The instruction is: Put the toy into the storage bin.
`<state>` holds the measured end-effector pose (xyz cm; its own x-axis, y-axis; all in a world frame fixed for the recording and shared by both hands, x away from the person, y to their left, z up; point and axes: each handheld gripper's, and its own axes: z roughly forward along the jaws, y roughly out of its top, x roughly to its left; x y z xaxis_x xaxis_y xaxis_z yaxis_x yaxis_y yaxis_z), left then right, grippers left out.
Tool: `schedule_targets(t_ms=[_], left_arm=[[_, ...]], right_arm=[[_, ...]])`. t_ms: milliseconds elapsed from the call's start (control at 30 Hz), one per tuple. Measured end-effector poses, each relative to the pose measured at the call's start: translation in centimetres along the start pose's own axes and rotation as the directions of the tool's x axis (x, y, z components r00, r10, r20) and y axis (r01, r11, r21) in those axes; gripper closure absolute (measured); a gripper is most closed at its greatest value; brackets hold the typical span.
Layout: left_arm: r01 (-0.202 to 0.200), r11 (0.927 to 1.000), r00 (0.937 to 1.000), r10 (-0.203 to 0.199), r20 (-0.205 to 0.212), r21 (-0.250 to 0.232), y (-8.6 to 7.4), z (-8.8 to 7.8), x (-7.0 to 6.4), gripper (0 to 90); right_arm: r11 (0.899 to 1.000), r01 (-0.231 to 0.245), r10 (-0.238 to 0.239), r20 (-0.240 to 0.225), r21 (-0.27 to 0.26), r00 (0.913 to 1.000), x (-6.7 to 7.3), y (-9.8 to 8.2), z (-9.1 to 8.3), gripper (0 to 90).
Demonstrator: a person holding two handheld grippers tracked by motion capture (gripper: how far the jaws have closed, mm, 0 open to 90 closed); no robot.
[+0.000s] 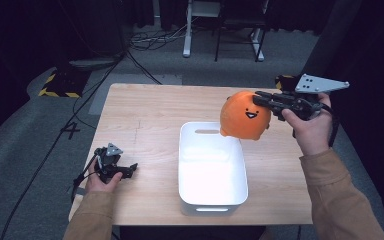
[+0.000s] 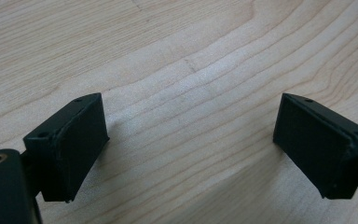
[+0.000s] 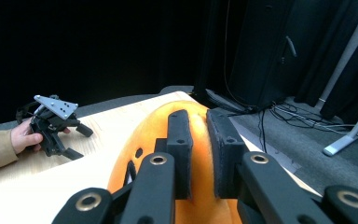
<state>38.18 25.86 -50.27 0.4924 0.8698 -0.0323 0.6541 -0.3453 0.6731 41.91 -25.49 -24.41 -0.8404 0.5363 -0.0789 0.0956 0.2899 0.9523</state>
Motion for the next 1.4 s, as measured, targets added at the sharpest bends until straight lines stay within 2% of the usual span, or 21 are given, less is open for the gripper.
schedule_targets(t_ms=[200, 333, 767, 1033, 1400], left_arm=[[0.001, 1.0, 1.0, -0.001, -0.008, -0.002, 0.0, 0.0, 0.0, 9.9], [0.002, 1.0, 1.0, -0.002, -0.006, -0.005, 0.0, 0.0, 0.0, 9.9], [0.012, 0.9999, 0.9998, -0.012, -0.014, 0.002, 0.1, 0.1, 0.1, 9.9], [0.011, 0.9999, 0.9998, -0.011, -0.014, 0.002, 0.1, 0.1, 0.1, 9.9], [0.011, 0.9999, 0.9998, -0.011, -0.014, 0.002, 0.1, 0.1, 0.1, 9.9]], right_arm=[[1.0, 0.003, -0.003, -0.02, 0.002, 0.9998, 0.4, 0.1, 1.3, 80.5], [1.0, 0.019, -0.019, -0.036, 0.023, 0.9992, 1.1, 0.2, 2.9, 80.5], [0.999, 0.035, -0.033, -0.087, 0.018, 0.9957, 2.6, 0.1, 5.9, 80.5], [0.997, 0.05, -0.043, -0.114, 0.057, 0.9926, 3.7, -0.7, 8.5, 80.4], [0.998, 0.036, -0.028, -0.15, 0.051, 0.9883, 4.7, -1.3, 9.7, 80.5]])
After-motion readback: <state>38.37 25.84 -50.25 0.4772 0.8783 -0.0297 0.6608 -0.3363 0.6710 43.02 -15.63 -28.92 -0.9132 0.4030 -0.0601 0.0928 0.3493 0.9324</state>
